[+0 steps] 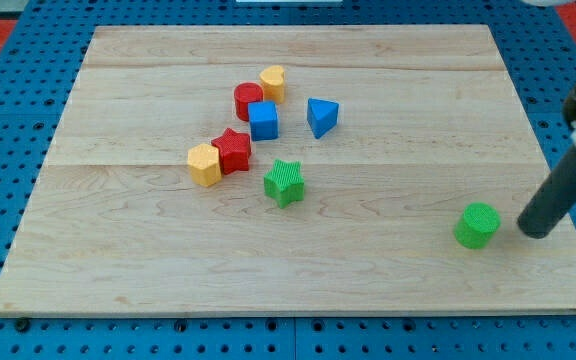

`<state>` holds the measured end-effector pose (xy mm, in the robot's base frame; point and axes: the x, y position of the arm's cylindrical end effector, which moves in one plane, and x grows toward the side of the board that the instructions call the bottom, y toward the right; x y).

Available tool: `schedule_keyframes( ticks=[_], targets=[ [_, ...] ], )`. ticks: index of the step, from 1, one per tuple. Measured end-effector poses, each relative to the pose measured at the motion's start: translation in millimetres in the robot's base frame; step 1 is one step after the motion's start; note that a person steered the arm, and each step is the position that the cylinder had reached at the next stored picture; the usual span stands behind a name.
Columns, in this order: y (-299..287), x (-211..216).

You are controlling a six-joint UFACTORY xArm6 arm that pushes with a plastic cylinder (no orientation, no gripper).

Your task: Move the green star closer to the green circle

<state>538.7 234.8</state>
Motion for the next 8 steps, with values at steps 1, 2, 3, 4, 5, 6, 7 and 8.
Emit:
schedule_keyframes(
  ticks=[1,2,3,4,5,6,7,8],
  targets=[
    [-22,0],
    [0,34],
    [-95,48],
    [-216,25],
    [-237,-32],
    [-240,-45],
    [-276,-66],
    [-319,-75]
  ],
)
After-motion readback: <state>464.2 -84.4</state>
